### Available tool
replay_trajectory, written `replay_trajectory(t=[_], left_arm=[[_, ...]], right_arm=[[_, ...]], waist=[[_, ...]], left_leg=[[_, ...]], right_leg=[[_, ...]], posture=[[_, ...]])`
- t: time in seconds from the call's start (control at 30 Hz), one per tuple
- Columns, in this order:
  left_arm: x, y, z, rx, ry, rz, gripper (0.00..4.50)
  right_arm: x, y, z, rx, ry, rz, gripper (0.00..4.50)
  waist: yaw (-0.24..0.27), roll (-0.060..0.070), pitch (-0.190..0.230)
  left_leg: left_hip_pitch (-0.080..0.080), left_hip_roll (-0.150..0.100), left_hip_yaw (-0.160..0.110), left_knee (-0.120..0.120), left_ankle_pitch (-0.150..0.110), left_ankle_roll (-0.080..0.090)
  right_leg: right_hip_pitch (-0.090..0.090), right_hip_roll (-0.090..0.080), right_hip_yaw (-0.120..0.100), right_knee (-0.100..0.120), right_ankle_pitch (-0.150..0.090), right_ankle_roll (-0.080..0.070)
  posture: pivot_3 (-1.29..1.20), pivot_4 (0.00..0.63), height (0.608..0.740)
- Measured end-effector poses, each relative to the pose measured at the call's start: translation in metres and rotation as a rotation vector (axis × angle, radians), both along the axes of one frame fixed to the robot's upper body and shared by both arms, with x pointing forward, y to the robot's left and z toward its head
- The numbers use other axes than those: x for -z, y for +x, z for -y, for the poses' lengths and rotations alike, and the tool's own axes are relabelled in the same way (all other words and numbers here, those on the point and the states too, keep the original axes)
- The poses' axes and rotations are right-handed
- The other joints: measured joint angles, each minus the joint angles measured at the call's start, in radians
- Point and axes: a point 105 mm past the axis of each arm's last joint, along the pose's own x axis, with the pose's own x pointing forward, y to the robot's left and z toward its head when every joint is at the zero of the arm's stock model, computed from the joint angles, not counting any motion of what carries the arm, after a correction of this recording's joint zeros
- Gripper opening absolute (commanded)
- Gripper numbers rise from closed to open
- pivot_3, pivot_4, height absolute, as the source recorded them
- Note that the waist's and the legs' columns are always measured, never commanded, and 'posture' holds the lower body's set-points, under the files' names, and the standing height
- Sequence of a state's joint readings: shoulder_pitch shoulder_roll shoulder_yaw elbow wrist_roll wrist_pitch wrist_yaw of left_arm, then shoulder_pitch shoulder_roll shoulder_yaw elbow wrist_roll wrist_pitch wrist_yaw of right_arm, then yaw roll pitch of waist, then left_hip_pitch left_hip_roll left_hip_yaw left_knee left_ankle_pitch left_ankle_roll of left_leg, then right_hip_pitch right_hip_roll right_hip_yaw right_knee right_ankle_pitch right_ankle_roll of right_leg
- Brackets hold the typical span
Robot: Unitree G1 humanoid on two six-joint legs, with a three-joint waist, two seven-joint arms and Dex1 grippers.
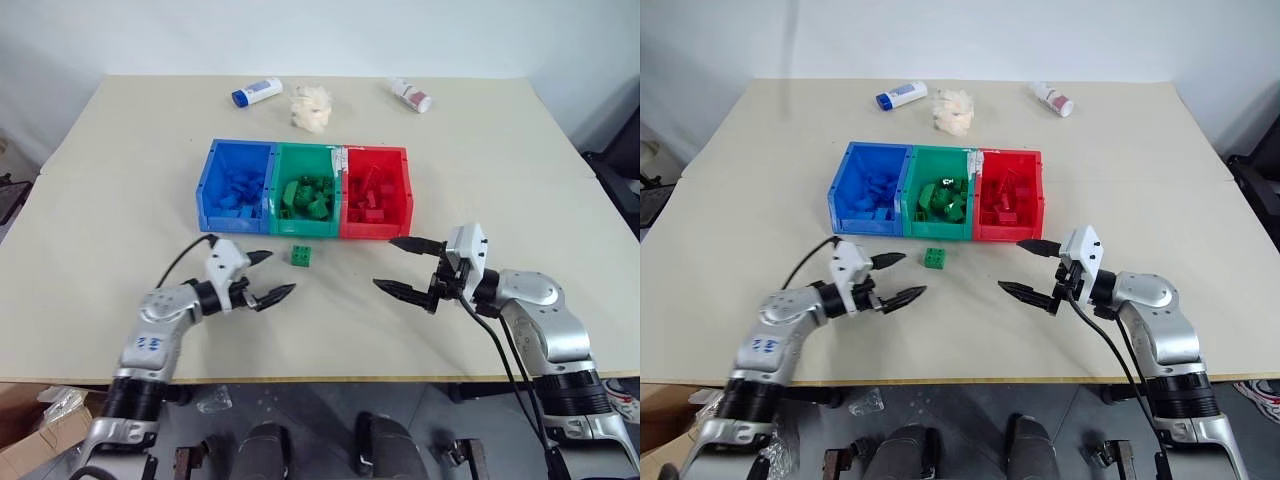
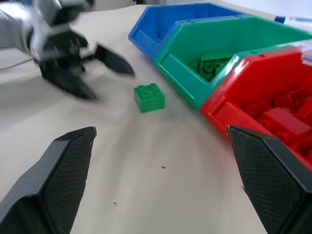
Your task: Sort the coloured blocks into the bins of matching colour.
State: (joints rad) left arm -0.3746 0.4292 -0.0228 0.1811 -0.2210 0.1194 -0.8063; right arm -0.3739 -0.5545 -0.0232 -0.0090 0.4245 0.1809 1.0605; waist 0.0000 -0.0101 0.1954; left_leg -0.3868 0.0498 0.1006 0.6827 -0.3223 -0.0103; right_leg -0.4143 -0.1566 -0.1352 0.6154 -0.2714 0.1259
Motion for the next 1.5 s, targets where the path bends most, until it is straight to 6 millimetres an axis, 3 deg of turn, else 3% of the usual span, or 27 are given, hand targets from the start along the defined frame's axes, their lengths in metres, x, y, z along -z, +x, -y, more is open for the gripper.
replay_trajectory(t=[0.33, 0.6, 0.83, 0.93, 1.07, 1.17, 1.3, 1.5], left_arm=[[-0.004, 0.027, 0.039, -0.001, -0.021, 0.059, 4.47], [-0.003, 0.029, 0.049, 0.012, -0.034, 0.046, 2.11], [-0.007, 0.024, 0.05, 0.041, -0.04, 0.037, 2.11], [-0.027, 0.025, 0.05, 0.038, -0.071, 0.087, 2.11], [-0.09, 0.045, 0.051, 0.001, -0.11, 0.226, 2.11], [-0.118, 0.058, 0.054, -0.033, -0.156, 0.281, 3.12], [-0.124, 0.078, 0.055, -0.11, -0.174, 0.285, 4.39], [-0.108, 0.07, 0.054, -0.047, -0.166, 0.242, 4.48]], right_arm=[[0.004, -0.006, 0.011, 0.069, 0.004, -0.011, 4.5], [0.004, -0.007, 0.013, 0.085, 0.008, -0.006, 4.5], [0.005, -0.007, 0.016, 0.099, 0.011, -0.009, 4.5], [0.005, -0.007, 0.016, 0.101, 0.012, -0.009, 4.5], [0.005, -0.006, 0.017, 0.106, 0.013, -0.007, 4.5], [0.004, -0.006, 0.017, 0.11, 0.014, -0.006, 4.5], [0.003, -0.006, 0.017, 0.108, 0.016, -0.001, 4.5], [0.003, -0.006, 0.017, 0.108, 0.016, 0.0, 4.5]], waist=[[0.021, 0.0, 0.0], [0.026, 0.0, 0.0], [0.023, 0.0, 0.0], [0.024, 0.0, 0.0], [0.026, 0.0, 0.0], [0.024, 0.0, 0.0], [0.02, 0.0, 0.0], [0.019, 0.0, 0.0]], left_leg=[[0.001, 0.0, 0.0, 0.002, 0.0, 0.0], [0.001, 0.0, 0.0, 0.002, 0.0, 0.0], [0.0, 0.0, 0.0, 0.002, 0.0, 0.0], [0.0, 0.0, 0.0, 0.002, 0.0, 0.0], [-0.001, 0.0, 0.0, 0.002, 0.0, 0.001], [0.0, -0.001, 0.0, 0.001, 0.0, 0.001], [0.0, -0.001, 0.0, 0.001, 0.0, 0.001], [-0.001, 0.0, 0.0, 0.001, 0.0, 0.001]], right_leg=[[0.001, 0.0, 0.001, 0.0, 0.0, 0.0], [0.002, 0.0, 0.0, -0.001, 0.001, 0.001], [0.001, 0.0, 0.0, -0.001, 0.001, 0.001], [0.001, 0.0, 0.0, -0.001, 0.001, 0.001], [0.002, 0.0, 0.0, -0.003, 0.001, 0.001], [0.002, 0.0, 0.0, -0.004, 0.002, 0.002], [0.002, 0.001, 0.0, -0.005, 0.002, 0.002], [0.002, 0.001, 0.001, -0.005, 0.002, 0.002]], posture=[[0.0, 0.15, 0.74], [0.0, 0.15, 0.74], [0.0, 0.15, 0.74], [0.0, 0.15, 0.74], [0.0, 0.15, 0.74], [0.0, 0.15, 0.74], [0.0, 0.15, 0.74], [0.0, 0.15, 0.74]])
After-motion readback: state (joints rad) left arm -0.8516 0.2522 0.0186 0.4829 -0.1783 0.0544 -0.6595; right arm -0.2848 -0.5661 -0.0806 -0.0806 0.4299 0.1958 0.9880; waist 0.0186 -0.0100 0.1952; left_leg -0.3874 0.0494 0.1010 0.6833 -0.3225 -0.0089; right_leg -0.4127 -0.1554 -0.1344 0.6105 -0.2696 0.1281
